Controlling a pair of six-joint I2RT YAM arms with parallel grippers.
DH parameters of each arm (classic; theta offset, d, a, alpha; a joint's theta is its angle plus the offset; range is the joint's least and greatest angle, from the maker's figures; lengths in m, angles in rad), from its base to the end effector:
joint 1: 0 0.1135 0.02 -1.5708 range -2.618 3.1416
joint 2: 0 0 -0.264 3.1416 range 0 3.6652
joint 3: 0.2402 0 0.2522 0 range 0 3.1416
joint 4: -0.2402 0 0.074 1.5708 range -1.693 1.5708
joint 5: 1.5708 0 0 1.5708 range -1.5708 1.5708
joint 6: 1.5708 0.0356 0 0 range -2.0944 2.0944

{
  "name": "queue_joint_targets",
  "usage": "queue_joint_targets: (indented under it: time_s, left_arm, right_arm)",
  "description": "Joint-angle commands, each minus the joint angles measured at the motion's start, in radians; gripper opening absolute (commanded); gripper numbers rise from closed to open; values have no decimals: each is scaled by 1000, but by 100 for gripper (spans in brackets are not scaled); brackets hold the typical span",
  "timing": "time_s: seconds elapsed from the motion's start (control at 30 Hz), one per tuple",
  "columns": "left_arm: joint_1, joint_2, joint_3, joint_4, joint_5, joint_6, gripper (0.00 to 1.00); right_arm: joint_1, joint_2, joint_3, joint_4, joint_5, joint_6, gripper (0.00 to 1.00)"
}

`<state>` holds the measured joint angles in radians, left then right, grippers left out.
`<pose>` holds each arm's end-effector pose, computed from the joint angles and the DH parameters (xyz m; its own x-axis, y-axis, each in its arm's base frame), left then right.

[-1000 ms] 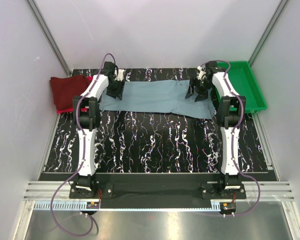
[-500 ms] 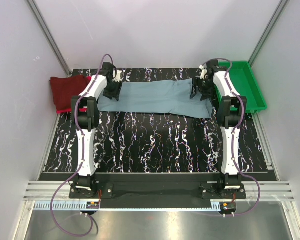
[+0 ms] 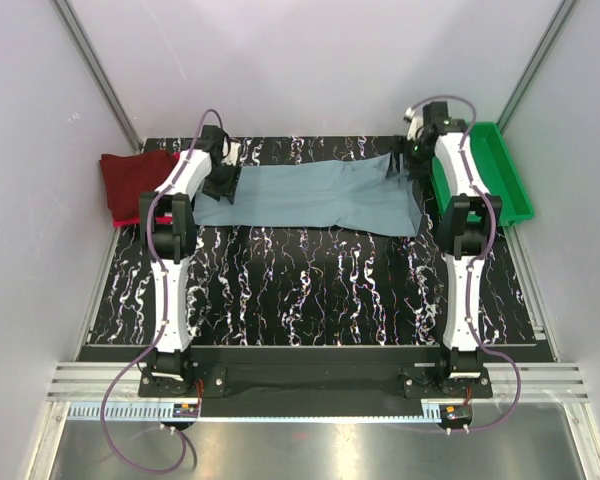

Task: Fold and stack the t-shirts
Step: Fold the tshirt

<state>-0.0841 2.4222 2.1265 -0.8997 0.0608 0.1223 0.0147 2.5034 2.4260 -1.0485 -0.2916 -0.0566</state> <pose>0.5086 -0.0450 0.1716 -0.9072 0.1987 -0.3708 0.2184 0.9758 -0.0114 0.5272 0.0180 0.2141 -0.8933 -0.0673 -0.4444 -0.1886 0.9536 0.2347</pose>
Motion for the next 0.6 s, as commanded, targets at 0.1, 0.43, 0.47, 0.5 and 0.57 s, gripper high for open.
queue_joint_targets:
  time_s: [0.1, 0.43, 0.47, 0.5, 0.57]
  left_arm:
    - [3, -91, -13, -25, 2, -7, 51]
    - [-34, -144, -73, -31, 50, -18, 49]
    - [-42, -147, -76, -31, 48, -16, 49]
    - [-45, -153, -77, -33, 47, -18, 49]
    - [-57, -163, -86, -31, 45, -15, 49]
  right_arm:
    - [-9, -134, 192, 56, -138, -22, 73]
    - [54, 51, 234, 48, -121, -43, 73]
    - [65, 61, 240, 50, -119, -45, 72]
    - [70, 81, 260, 51, -118, -45, 73]
    - [80, 95, 274, 61, -119, -42, 72]
